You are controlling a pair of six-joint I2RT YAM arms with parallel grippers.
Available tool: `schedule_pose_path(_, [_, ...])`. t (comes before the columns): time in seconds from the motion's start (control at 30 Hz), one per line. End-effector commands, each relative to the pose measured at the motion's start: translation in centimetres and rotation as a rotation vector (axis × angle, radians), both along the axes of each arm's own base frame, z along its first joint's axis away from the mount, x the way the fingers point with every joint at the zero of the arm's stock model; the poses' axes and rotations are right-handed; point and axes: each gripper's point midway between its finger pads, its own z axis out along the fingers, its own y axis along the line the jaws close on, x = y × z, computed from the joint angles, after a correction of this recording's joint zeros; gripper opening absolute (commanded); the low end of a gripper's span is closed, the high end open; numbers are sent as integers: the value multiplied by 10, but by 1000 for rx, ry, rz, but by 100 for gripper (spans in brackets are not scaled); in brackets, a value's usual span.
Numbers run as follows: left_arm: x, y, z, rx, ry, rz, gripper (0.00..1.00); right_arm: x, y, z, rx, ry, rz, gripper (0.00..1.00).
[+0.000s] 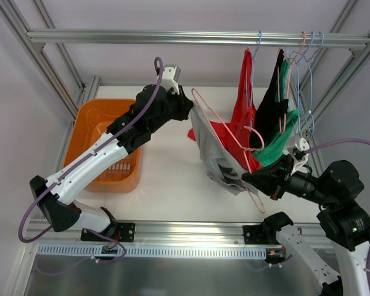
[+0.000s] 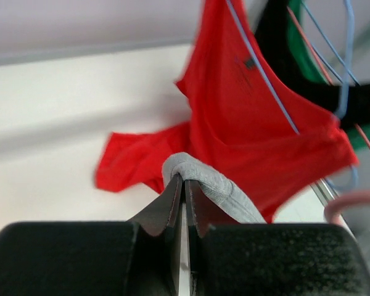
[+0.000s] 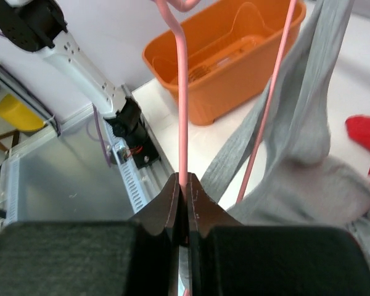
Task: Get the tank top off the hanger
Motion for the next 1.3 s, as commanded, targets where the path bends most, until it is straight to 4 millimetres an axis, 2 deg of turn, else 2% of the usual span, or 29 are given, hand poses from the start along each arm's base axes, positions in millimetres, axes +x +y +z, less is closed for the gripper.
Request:
schedule_pose_path(0.0, [-45,-20,24,-113,11,-241,0,12,2,39,118,-209,-33,0])
schedule_pose_path(0.07, [-68,-31,19,-142,52,-365,0,35,-1,44,175,-226,-132,0])
schedule_pose_path(0.1, [-83,-33,24,-165,56,-429,0,38,-4,71,258,-334,-156,0])
schedule_pose_path(0.13, [-107,-42,23,-185,84,-564,0,48,-1,68,309,-323,-168,0])
schedule_pose_path(0.17, [-121,-47,16,-194,112,-637,0,52,-1,78,367,-366,-179,0])
schedule_pose_path(0.2, [-140,-54,18,-208,111,-724,0,43,-5,112,483,-510,-161,0])
schedule_pose_path(0.27, [-179,-61,10,-201,143,-905,0,52,1,118,567,-522,-125,0])
schedule_pose_path(0.3, [-201,-66,6,-194,156,-980,0,42,-1,139,631,-623,-95,0])
schedule_pose_path(0.33, [-212,-66,3,-191,164,-1023,0,42,0,147,655,-654,-79,0])
schedule_pose_path(0.37, [-221,-65,-9,-177,190,-1051,0,53,7,148,663,-653,-64,0])
schedule_pose_path(0.4, [-226,-62,-11,-177,189,-1050,0,45,4,161,712,-721,-44,0])
schedule_pose_path(0.43, [-223,-60,-18,-169,201,-1012,0,52,7,162,715,-705,-44,0])
schedule_pose_path(0.47, [-199,-57,-40,-132,220,-851,0,64,13,160,696,-660,-43,0])
schedule_pose_path(0.5, [-187,-48,-47,-109,212,-752,0,75,18,158,644,-567,-66,0])
schedule_pose_path(0.53, [-173,-38,-70,-50,258,-642,0,84,21,152,603,-500,-94,0])
schedule_pose_path(0.57, [-142,-23,-90,18,264,-439,0,96,17,149,573,-460,-170,0])
schedule_pose_path(0.63, [-124,-6,-114,98,297,-288,0,118,13,112,408,-221,-306,0])
schedule_pose_path(0.67, [-121,1,-127,136,317,-249,0,122,8,104,363,-173,-355,0])
schedule_pose_path(0.7, [-115,5,-134,156,319,-213,4,121,5,80,278,-69,-387,0])
schedule_pose_path(0.73, [-114,7,-137,164,318,-197,17,119,3,69,262,-10,-403,0])
schedule_pose_path(0.77, [-112,10,-140,173,319,-180,62,119,-1,60,248,28,-430,0])
schedule_pose_path(0.8, [-111,14,-139,179,315,-168,73,114,-2,42,206,97,-433,0])
schedule_pose_path(0.87, [-107,27,-135,195,293,-107,98,105,-3,36,188,145,-422,0])
schedule_pose_path(0.93, [-100,41,-128,211,266,-38,99,100,-1,23,138,205,-406,0])
schedule_pose_path(0.97, [-99,47,-123,216,255,-18,99,94,-1,31,135,207,-388,1])
schedule_pose_path(1.0, [-100,58,-122,235,256,6,99,91,0,23,102,243,-380,0])
schedule_pose_path(1.1, [-100,80,-114,265,232,70,99,95,8,19,64,270,-346,0])
schedule_pose_path(1.23, [-103,91,-107,265,213,77,99,134,17,16,0,291,-399,0])
schedule_pose_path(1.27, [-107,88,-104,251,213,47,99,157,20,8,-39,309,-439,0])
